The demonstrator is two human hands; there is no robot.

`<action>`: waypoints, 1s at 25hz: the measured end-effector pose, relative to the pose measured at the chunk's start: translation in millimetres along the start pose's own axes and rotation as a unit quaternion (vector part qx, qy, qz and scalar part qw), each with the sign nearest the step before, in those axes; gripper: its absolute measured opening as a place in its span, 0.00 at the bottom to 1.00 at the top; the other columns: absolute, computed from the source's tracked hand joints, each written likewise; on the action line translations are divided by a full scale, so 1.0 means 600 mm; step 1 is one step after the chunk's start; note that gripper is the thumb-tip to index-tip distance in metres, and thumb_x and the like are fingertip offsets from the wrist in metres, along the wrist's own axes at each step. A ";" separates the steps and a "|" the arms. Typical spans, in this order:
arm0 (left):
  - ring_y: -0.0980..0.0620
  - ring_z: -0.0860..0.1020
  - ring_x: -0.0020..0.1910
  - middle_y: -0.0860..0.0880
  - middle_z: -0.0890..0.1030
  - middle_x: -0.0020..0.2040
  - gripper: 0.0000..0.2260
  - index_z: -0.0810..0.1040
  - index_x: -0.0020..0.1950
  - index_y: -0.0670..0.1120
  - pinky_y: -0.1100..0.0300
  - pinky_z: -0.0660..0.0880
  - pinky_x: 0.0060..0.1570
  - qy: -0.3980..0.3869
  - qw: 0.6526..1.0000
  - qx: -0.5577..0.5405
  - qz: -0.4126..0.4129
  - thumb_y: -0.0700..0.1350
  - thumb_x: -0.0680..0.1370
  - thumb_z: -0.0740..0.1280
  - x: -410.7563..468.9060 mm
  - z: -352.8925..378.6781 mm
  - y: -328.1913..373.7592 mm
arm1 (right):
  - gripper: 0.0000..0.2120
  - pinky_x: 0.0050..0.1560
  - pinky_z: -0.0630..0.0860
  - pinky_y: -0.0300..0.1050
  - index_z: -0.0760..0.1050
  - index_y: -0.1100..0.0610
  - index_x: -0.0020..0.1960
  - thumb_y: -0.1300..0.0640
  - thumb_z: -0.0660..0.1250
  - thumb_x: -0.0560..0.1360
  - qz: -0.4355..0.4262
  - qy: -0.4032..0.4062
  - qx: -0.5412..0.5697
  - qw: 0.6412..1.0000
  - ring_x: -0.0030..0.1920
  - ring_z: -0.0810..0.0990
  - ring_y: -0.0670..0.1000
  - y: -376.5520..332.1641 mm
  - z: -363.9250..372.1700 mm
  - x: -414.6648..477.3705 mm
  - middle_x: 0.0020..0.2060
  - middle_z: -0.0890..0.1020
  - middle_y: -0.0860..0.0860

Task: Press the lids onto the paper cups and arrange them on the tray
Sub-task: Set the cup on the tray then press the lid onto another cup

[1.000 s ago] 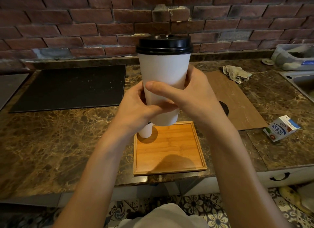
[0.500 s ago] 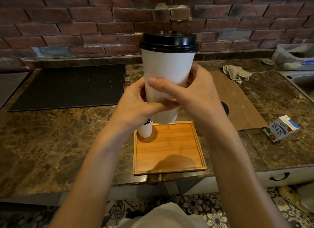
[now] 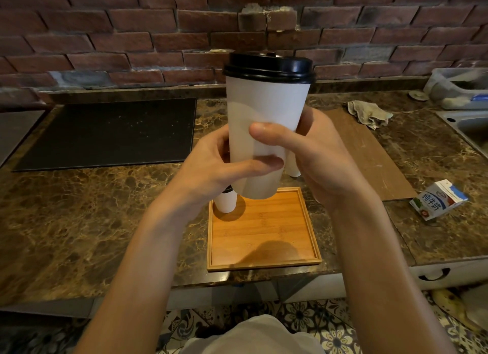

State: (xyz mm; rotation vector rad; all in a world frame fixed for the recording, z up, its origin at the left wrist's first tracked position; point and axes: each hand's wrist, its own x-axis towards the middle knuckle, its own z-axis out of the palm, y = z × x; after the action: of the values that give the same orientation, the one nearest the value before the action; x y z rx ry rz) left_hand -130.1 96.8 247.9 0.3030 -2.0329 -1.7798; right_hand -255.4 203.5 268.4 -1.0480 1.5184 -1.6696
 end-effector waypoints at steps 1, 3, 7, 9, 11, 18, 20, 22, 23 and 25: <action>0.56 0.81 0.52 0.54 0.83 0.51 0.20 0.77 0.56 0.55 0.68 0.77 0.45 -0.005 1.000 -0.004 -0.005 0.51 0.65 0.74 -0.001 0.000 -0.001 | 0.25 0.49 0.80 0.44 0.75 0.58 0.62 0.54 0.73 0.67 0.002 -0.007 0.004 1.000 0.55 0.83 0.54 0.002 -0.002 0.000 0.54 0.82 0.55; 0.55 0.81 0.52 0.55 0.83 0.51 0.21 0.77 0.56 0.55 0.67 0.77 0.46 -0.017 1.000 -0.011 -0.014 0.52 0.65 0.74 -0.003 -0.001 -0.002 | 0.23 0.50 0.79 0.45 0.76 0.56 0.61 0.54 0.73 0.68 0.007 -0.017 0.011 1.000 0.54 0.83 0.53 0.006 -0.004 0.000 0.53 0.83 0.54; 0.55 0.81 0.53 0.55 0.83 0.51 0.21 0.77 0.57 0.54 0.67 0.77 0.46 -0.011 1.000 -0.008 -0.015 0.51 0.65 0.74 -0.003 -0.001 -0.004 | 0.24 0.49 0.79 0.44 0.75 0.57 0.63 0.53 0.72 0.68 0.015 -0.030 -0.002 0.999 0.55 0.83 0.53 0.006 -0.004 -0.001 0.53 0.83 0.54; 0.56 0.81 0.52 0.55 0.83 0.50 0.22 0.77 0.57 0.53 0.68 0.77 0.44 0.003 1.000 -0.007 -0.013 0.51 0.65 0.75 -0.002 0.000 -0.006 | 0.26 0.48 0.80 0.42 0.74 0.56 0.63 0.51 0.73 0.68 0.016 -0.028 -0.030 0.999 0.54 0.83 0.51 0.002 -0.001 -0.001 0.53 0.83 0.53; 0.58 0.81 0.50 0.57 0.83 0.49 0.22 0.76 0.57 0.54 0.69 0.77 0.42 0.020 1.000 -0.003 -0.013 0.52 0.64 0.75 -0.002 0.002 -0.006 | 0.27 0.46 0.80 0.40 0.73 0.55 0.63 0.50 0.74 0.67 0.013 -0.015 -0.051 0.998 0.52 0.83 0.48 -0.003 0.003 0.000 0.53 0.82 0.52; 0.63 0.80 0.48 0.61 0.82 0.47 0.23 0.75 0.58 0.53 0.73 0.75 0.38 0.069 0.997 0.033 -0.011 0.52 0.65 0.76 0.003 0.008 -0.009 | 0.28 0.42 0.80 0.35 0.72 0.53 0.64 0.49 0.77 0.68 0.004 0.040 -0.118 0.992 0.50 0.82 0.44 -0.009 0.012 0.000 0.52 0.81 0.46; 0.66 0.80 0.47 0.65 0.82 0.45 0.20 0.74 0.54 0.56 0.75 0.74 0.37 0.081 0.996 0.046 -0.013 0.50 0.65 0.76 0.003 0.011 -0.011 | 0.31 0.45 0.81 0.40 0.71 0.53 0.65 0.47 0.78 0.67 0.007 0.063 -0.144 0.987 0.53 0.81 0.46 -0.005 0.017 -0.001 0.54 0.80 0.47; 0.70 0.79 0.44 0.68 0.81 0.42 0.19 0.73 0.51 0.58 0.77 0.73 0.35 0.089 0.994 0.062 -0.010 0.46 0.66 0.76 0.003 0.013 -0.014 | 0.33 0.49 0.82 0.46 0.69 0.53 0.65 0.45 0.78 0.65 0.014 0.087 -0.167 0.982 0.54 0.79 0.48 -0.001 0.023 -0.002 0.55 0.78 0.48; 0.71 0.78 0.43 0.67 0.81 0.41 0.19 0.72 0.50 0.58 0.77 0.73 0.34 0.096 0.993 0.073 -0.009 0.44 0.66 0.76 0.004 0.013 -0.016 | 0.34 0.50 0.82 0.47 0.69 0.54 0.66 0.45 0.78 0.65 0.017 0.096 -0.171 0.980 0.54 0.79 0.48 0.000 0.026 -0.003 0.55 0.78 0.48; 0.73 0.78 0.42 0.61 0.81 0.42 0.20 0.72 0.48 0.59 0.78 0.72 0.34 0.112 0.990 0.089 -0.009 0.43 0.66 0.77 0.004 0.013 -0.019 | 0.34 0.50 0.82 0.47 0.69 0.54 0.65 0.45 0.78 0.65 0.014 0.109 -0.165 0.980 0.54 0.79 0.47 0.002 0.032 -0.006 0.55 0.78 0.48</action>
State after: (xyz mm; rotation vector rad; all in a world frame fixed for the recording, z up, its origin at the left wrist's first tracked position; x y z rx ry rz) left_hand -137.2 100.7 236.3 0.5508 -2.0346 -1.5003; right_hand -237.0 197.1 267.1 -1.0274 1.9950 -1.5876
